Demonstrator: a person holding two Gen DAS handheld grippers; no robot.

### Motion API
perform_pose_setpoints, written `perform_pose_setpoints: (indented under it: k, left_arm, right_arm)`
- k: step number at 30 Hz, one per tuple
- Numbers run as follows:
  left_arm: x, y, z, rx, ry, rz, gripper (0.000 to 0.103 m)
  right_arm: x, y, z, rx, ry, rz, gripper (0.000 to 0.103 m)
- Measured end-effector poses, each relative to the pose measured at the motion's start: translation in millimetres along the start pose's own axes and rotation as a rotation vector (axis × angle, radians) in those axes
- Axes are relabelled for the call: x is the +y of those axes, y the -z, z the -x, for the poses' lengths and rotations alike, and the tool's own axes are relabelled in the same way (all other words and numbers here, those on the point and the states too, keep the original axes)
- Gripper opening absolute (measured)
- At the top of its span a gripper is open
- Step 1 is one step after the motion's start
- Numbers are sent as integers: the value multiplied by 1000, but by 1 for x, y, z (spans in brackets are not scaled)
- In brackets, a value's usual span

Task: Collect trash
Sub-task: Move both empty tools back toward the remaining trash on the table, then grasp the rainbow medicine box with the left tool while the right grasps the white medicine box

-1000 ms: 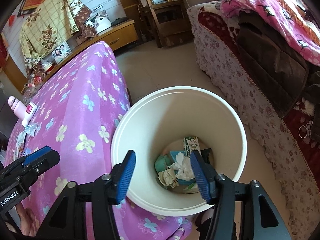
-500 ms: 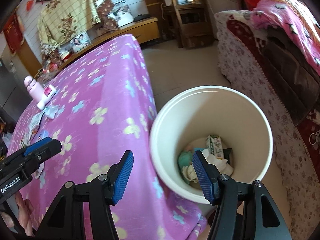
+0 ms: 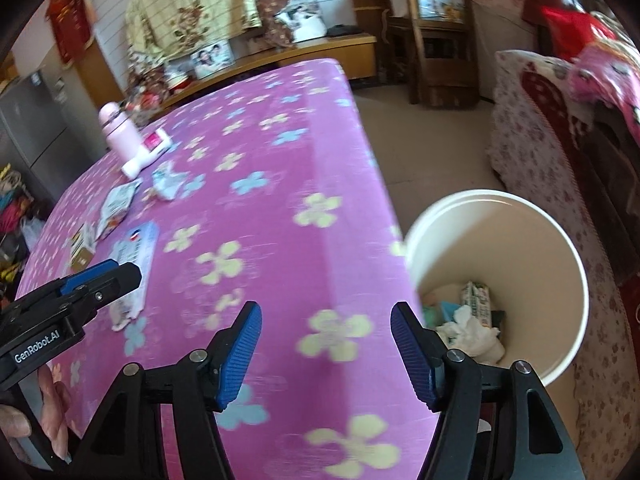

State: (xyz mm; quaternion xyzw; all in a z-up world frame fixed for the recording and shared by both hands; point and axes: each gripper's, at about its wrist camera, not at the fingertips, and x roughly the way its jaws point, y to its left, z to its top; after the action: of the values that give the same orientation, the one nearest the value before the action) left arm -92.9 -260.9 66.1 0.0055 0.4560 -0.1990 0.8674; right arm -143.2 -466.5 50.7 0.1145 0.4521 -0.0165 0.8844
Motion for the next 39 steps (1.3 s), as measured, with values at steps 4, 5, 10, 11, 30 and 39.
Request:
perform_pose_setpoints:
  k: [4,5,10,11,30,39]
  left_arm:
    - [31,6,9,-4,-37,38,44]
    - [37,7,11,-6,-46,44,44]
    - [83,12,23,-13,-97,98,45]
    - [91,12,24,-12,-105,108,45]
    - [241,-12,35,-55,-171,413,65]
    - [269,-36,4,-51,-233,526,65]
  right_arm:
    - [25,-2,-6,13,-29,33,65]
    - [31,-2,-8,18,-37,39,66]
    - [66,-4,-19,47,-87,76,67]
    - [72,-5,-21,51,-94,84,67]
    - [169,-24,-71,110,-138,211,73]
    - [176,-29,-87,113,-122,224,75]
